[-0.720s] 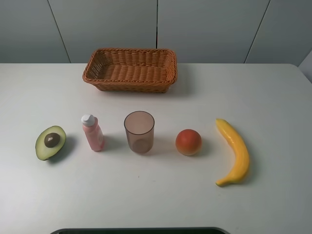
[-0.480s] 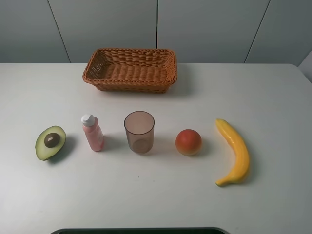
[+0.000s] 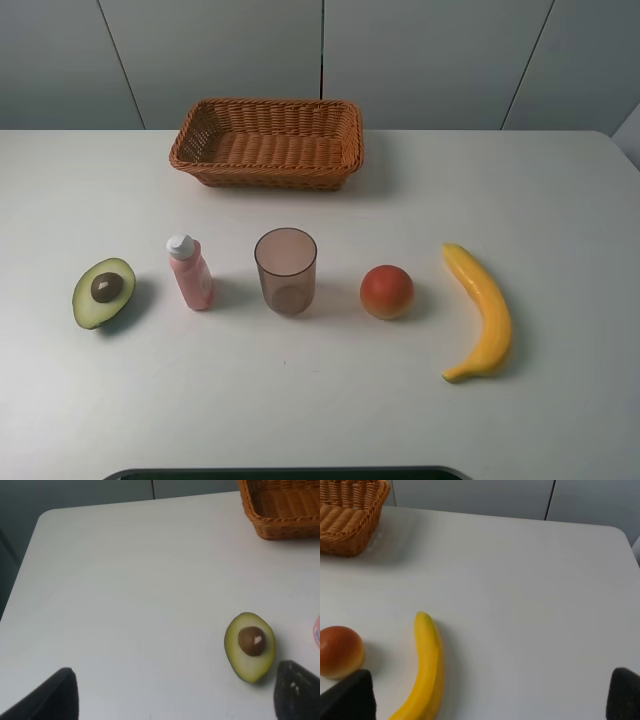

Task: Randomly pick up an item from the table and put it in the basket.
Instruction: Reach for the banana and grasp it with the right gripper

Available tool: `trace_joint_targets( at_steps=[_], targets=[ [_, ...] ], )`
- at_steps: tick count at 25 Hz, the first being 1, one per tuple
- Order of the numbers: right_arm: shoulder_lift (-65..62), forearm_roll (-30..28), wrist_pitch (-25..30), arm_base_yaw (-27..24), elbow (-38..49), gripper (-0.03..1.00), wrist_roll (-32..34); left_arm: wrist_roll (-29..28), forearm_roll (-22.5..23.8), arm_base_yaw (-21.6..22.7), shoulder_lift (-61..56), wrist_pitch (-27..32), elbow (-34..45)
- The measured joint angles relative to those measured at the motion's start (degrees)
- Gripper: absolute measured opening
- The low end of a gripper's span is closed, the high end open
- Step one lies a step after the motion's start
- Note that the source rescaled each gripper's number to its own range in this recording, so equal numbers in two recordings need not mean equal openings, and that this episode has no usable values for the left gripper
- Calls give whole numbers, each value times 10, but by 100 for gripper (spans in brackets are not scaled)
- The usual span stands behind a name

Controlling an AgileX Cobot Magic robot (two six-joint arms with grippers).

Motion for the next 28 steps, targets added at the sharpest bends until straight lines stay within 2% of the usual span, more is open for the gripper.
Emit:
trace_joint_targets(
  at_steps=[19,24,28],
  targets=[
    [0,0,0,0,0,100,0,0,0,0,0,0,0],
    [0,-16,1,0,0,100,21,0,0,0,0,0,0],
    [44,-15,33,0,-24,100,8,0,0,0,0,0,0]
  ],
)
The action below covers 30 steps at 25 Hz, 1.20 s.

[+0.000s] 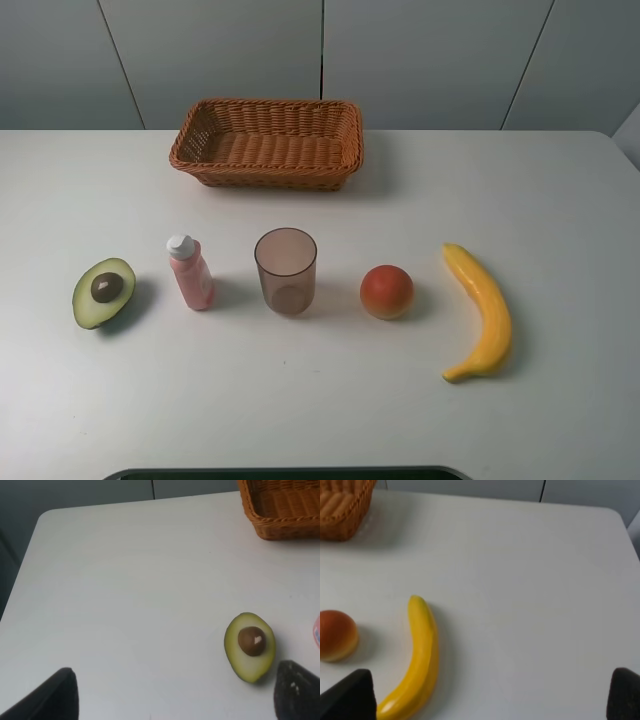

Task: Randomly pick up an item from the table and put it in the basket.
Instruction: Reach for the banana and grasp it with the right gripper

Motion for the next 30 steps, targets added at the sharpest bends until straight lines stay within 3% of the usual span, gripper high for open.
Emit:
trace_joint_targets(
  at_steps=[10,15,24,30],
  targets=[
    [344,48,-3,0,-138,93,-57,0,0,0,0,0,0],
    [503,64,-44,4,-149,93,-85,-1,0,0,0,0,0],
    [730,64,-128,129,-150,92,-71,-1,0,0,0,0,0],
    [844,67,-157,147,-150,92,-65,-1,0,0,0,0,0]
  ],
)
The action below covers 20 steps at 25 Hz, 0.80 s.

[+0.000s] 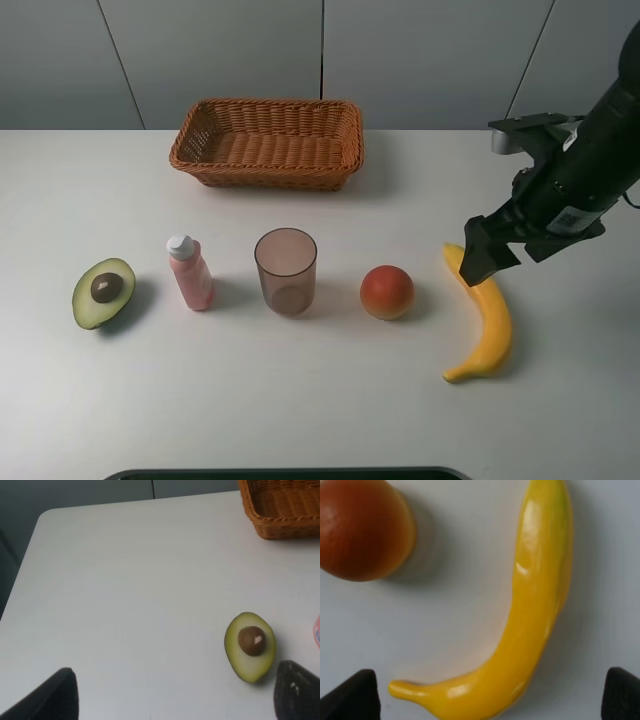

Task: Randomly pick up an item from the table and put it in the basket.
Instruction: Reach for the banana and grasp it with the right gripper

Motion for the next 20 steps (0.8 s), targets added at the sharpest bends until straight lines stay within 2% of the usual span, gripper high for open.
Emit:
trace_joint_targets(
  at_steps=[9,14,20],
  targets=[
    [115,22,-44,1,-1,92,-8,0,0,0,0,0,0],
    [152,-11,-82,1,-1,92,18,0,0,0,0,0,0],
    [175,-35,-97,1,-1,92,38,0,0,0,0,0,0]
  ],
)
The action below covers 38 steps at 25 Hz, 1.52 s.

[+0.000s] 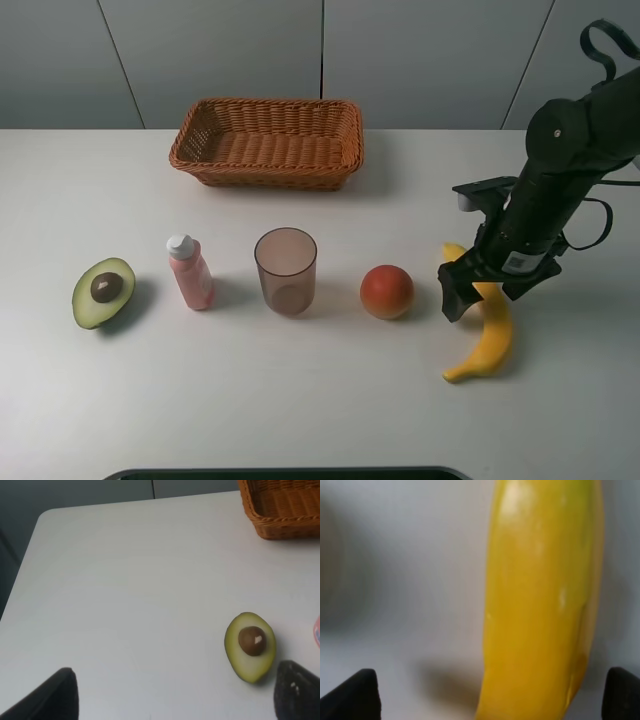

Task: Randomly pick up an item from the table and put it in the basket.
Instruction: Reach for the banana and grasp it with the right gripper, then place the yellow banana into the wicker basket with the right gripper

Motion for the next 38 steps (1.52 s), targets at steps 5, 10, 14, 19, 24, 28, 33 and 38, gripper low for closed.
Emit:
trace_joint_targets(
  at_steps=[5,10,14,19,24,28,33,38],
  targets=[
    [2,-2,-3,0,0,85,6,0,0,0,0,0,0],
    [2,-2,-3,0,0,47,12,0,0,0,0,0,0],
    [2,-7,-9,0,0,0,27,0,0,0,0,0,0],
    [2,-17,-12,0,-1,0,30,0,0,0,0,0,0],
    [-15,-21,14,0,-49,0,27,0,0,0,0,0,0],
    [-56,-30,26,0,-146,0,-16,0,0,0,0,0,0],
    [-62,55,20,1,-305,0,-157,0,0,0,0,0,0],
    [-19,90,-19,36,-447,0,-280,0,0,0,0,0,0]
  ],
)
